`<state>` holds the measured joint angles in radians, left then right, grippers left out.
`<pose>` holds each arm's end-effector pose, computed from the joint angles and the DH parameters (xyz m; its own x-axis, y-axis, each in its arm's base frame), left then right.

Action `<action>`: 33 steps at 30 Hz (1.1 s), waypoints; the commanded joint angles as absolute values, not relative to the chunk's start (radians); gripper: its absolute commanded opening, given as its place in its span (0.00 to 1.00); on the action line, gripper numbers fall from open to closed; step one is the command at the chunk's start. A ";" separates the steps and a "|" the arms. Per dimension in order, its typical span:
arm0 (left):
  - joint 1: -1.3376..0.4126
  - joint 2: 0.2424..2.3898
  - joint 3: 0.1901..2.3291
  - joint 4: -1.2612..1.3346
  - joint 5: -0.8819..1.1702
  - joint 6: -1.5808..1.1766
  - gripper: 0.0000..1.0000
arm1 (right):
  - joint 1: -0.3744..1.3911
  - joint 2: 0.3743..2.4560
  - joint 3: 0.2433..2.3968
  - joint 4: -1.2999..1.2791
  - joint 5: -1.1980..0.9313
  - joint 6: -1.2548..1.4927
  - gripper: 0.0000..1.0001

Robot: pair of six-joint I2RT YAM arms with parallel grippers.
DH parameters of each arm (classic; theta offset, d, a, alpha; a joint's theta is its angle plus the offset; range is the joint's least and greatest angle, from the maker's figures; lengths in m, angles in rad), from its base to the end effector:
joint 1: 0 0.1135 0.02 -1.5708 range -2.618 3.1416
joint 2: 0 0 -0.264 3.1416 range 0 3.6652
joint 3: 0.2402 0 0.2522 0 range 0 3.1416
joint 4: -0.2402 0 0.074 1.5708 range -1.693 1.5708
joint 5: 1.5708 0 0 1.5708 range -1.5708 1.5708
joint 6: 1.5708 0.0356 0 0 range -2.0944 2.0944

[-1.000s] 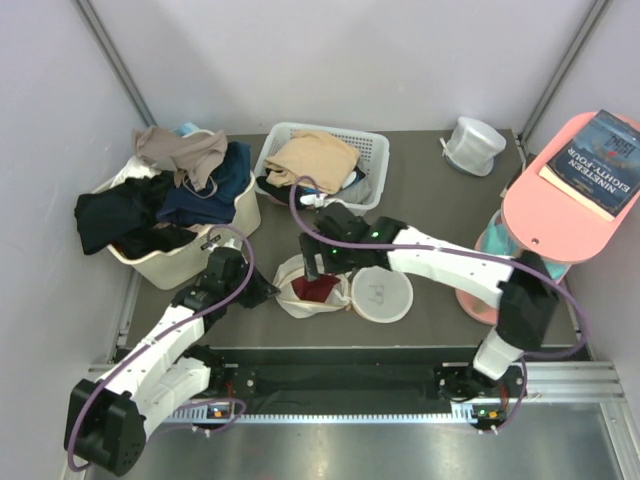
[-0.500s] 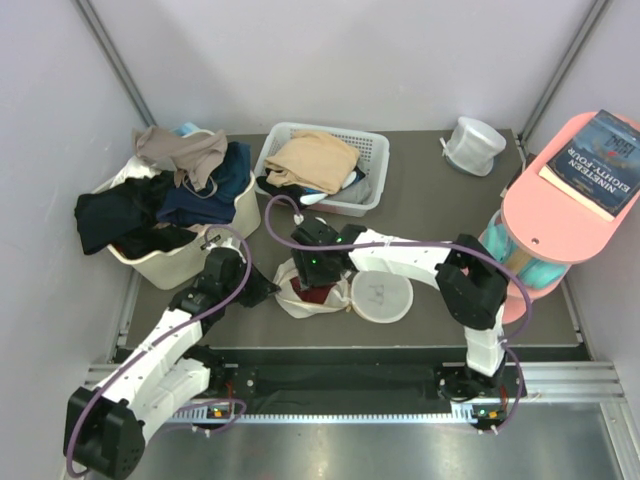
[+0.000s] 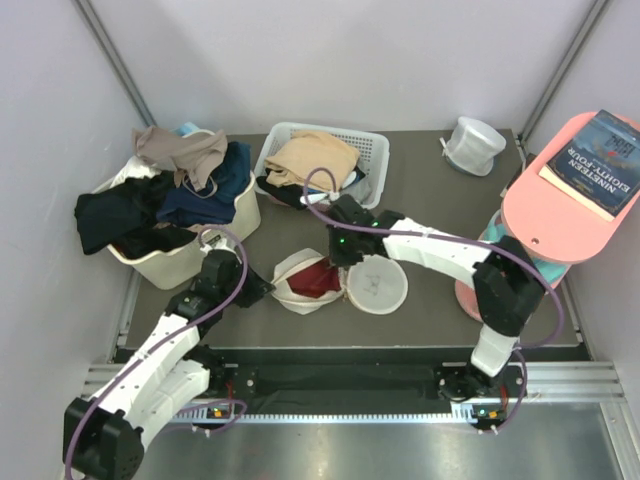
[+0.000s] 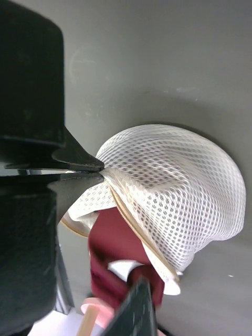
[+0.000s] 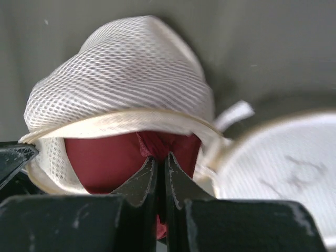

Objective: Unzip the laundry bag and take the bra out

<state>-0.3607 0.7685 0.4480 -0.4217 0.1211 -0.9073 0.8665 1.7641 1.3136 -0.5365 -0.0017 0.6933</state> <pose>0.1502 -0.0613 0.2029 -0.7311 -0.5601 -0.3896 -0.2312 0.7406 -0.6309 0.2446 0.2879 0.2285 -0.9029 -0.0757 -0.4230 -0.2413 0.9038 0.3533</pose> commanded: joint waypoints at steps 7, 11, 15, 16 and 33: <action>-0.357 0.877 0.512 -0.302 0.144 -0.885 0.00 | 0.834 1.595 1.287 -0.449 -0.271 0.588 0.00; -0.356 1.026 0.616 -0.242 0.152 -0.897 0.00 | 0.885 1.612 1.387 -0.589 -0.327 0.477 0.00; -0.356 1.107 0.696 -0.227 0.123 -0.905 0.00 | 0.907 1.566 1.428 -0.669 -0.383 0.420 0.00; -0.356 1.123 0.709 -0.227 0.123 -0.907 0.00 | 0.907 1.551 1.427 -0.664 -0.400 0.416 0.00; -0.357 1.321 0.830 -0.249 0.170 -0.862 0.00 | 0.891 1.278 1.341 -0.375 -0.601 0.577 0.00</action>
